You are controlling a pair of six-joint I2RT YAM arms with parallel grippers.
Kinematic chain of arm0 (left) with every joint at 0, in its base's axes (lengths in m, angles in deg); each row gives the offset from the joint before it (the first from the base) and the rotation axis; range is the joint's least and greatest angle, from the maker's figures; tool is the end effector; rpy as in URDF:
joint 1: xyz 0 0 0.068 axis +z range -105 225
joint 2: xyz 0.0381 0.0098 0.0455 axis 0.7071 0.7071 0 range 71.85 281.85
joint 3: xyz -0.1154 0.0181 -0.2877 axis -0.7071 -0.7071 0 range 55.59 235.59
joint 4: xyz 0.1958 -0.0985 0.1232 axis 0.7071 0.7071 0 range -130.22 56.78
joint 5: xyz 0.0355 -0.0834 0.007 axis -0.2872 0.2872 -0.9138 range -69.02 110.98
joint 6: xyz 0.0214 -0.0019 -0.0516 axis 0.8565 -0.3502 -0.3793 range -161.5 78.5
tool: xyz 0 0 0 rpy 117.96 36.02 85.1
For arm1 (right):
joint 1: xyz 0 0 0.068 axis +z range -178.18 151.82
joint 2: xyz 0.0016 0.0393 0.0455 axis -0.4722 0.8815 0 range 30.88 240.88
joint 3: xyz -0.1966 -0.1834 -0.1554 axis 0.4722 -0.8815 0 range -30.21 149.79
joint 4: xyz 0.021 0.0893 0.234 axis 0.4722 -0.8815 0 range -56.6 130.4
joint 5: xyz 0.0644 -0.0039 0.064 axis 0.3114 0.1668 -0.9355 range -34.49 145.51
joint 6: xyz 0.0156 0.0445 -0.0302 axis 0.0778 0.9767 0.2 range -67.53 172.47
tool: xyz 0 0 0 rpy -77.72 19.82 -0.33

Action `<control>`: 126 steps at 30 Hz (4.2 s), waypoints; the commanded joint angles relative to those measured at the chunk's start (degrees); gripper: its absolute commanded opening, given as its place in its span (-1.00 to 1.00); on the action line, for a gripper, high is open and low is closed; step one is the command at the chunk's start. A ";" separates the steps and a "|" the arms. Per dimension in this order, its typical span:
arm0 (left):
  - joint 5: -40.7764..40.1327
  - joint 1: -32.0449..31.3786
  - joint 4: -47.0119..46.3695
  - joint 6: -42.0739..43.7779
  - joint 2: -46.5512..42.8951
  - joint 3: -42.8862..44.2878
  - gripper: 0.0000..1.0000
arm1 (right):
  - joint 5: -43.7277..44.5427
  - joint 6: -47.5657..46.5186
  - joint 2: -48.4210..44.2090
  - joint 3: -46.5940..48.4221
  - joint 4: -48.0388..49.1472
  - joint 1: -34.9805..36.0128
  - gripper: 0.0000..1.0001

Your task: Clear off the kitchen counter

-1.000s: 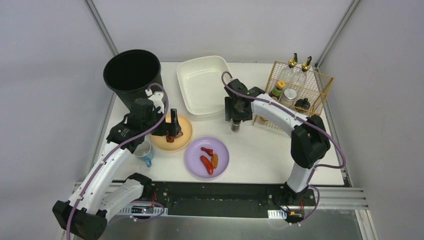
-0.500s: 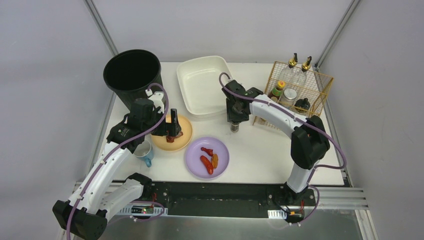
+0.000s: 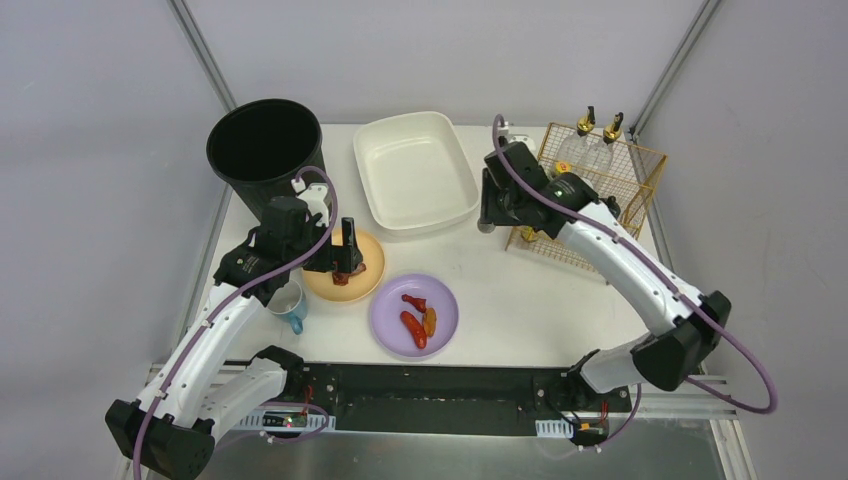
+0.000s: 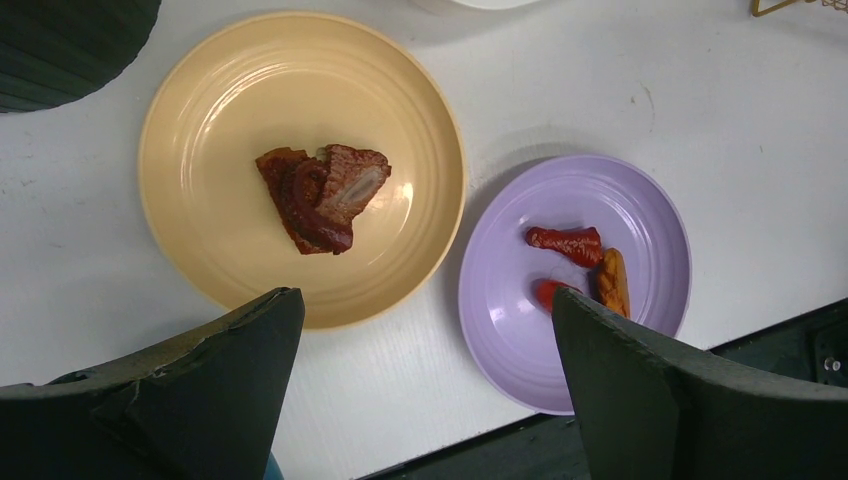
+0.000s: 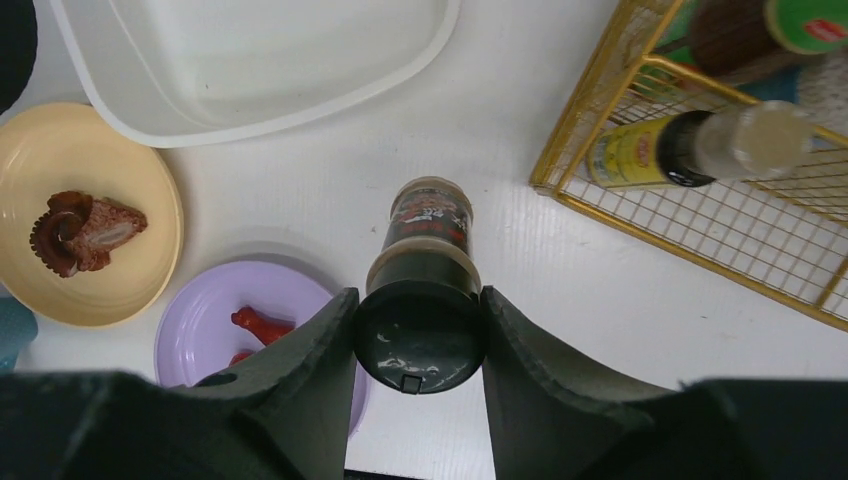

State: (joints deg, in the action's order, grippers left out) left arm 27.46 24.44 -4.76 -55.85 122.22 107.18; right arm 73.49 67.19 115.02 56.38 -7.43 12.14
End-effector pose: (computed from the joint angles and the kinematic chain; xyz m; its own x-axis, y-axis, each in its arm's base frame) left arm 0.1415 -0.0577 0.3486 -0.6186 -0.0310 -0.7851 0.2921 0.9185 -0.2664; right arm 0.2351 0.1839 0.4058 -0.6393 -0.2254 -0.7352 -0.2973 0.9542 -0.0340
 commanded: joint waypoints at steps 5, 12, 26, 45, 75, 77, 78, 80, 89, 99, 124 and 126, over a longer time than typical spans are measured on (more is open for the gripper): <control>1.48 0.17 0.06 -0.15 -0.10 1.34 0.99 | 7.73 -0.87 -11.66 0.19 -7.14 -3.94 -0.57; 2.08 0.17 0.05 -0.32 -0.20 1.39 0.99 | 7.82 -2.00 -19.60 -4.00 -8.37 -13.43 -0.56; 2.58 0.08 0.04 -0.50 -0.71 1.22 0.99 | 2.54 -1.72 -20.08 -14.67 0.57 -28.38 -0.57; 1.84 0.12 0.07 -0.27 0.09 1.46 0.99 | -4.56 -0.99 -9.57 -19.55 9.30 -34.20 -0.58; 2.78 0.08 0.04 -0.42 0.15 1.15 0.99 | -5.88 -0.93 -9.70 -16.72 6.23 -34.25 0.52; 3.33 0.08 0.06 -0.25 -0.25 0.92 0.99 | -4.65 -1.19 -11.66 -16.11 5.10 -33.08 0.53; 3.20 0.08 0.05 -0.39 -0.29 0.85 0.99 | -4.16 -1.38 -12.45 -15.86 4.44 -32.41 0.54; 3.43 0.03 0.17 -0.76 0.00 0.84 0.99 | -4.43 -1.44 -14.33 -15.41 3.34 -31.18 0.55; 7.53 -2.11 1.12 -5.93 4.51 1.88 0.99 | -12.77 0.16 -19.67 -15.14 0.58 -21.70 0.57; 6.03 -4.61 5.20 -13.99 8.01 1.03 0.99 | -16.49 4.86 -19.98 -22.86 4.10 -8.13 0.54; 2.70 -19.17 8.15 -42.50 10.16 -11.87 0.99 | -23.06 12.58 -17.49 -38.51 21.25 2.20 0.52; 1.73 -19.17 7.44 -44.71 9.72 -13.41 0.99 | -23.39 12.46 -17.60 -38.92 21.95 2.20 0.52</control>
State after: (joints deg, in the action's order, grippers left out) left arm 32.20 5.60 2.25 -94.12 133.54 96.21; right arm 51.32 78.73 97.62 18.52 10.82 13.97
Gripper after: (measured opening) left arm 0.995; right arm 0.762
